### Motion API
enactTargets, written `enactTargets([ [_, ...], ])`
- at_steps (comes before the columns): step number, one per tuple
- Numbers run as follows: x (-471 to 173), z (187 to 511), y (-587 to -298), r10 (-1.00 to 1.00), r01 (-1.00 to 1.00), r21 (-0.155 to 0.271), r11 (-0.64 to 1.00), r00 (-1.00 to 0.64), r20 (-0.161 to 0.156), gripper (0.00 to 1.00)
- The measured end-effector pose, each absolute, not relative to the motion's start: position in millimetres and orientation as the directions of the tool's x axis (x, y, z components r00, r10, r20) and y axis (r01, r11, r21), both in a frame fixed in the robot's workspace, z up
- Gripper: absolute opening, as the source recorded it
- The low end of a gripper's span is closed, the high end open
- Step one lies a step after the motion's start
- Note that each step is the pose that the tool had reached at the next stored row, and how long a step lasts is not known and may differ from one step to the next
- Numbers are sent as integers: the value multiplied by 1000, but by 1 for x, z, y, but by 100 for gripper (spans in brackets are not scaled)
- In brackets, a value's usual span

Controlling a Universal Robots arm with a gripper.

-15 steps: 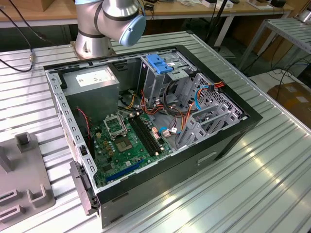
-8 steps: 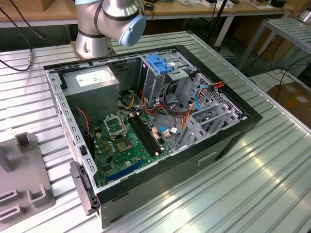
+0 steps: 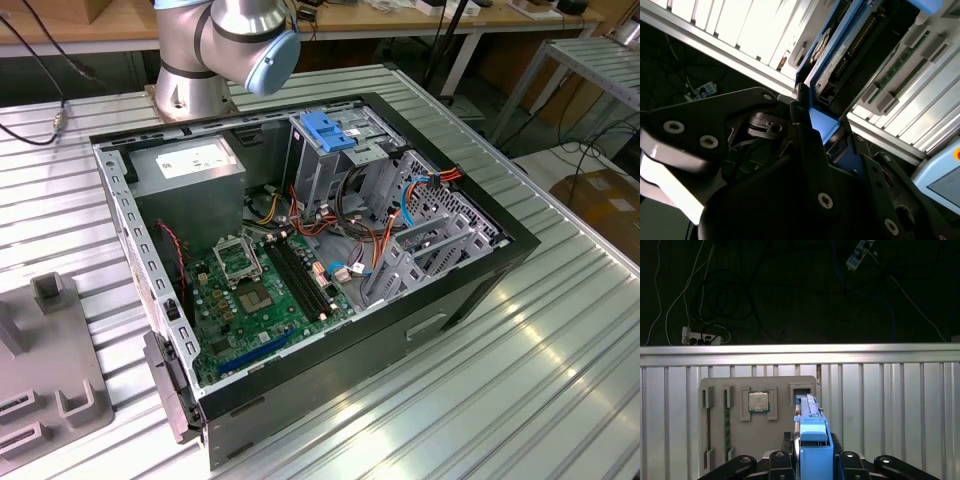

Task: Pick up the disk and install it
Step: 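Pick up the disk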

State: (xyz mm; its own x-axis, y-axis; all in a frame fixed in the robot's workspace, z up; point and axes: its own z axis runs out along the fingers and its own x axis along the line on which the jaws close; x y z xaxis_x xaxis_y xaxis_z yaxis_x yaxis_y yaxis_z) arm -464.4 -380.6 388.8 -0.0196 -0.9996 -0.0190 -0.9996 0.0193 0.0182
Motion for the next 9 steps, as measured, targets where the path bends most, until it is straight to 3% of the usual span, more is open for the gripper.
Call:
enactTargets([
  [9,-464,398,-381,-1000,-1000,18,19,-20,-19,37],
])
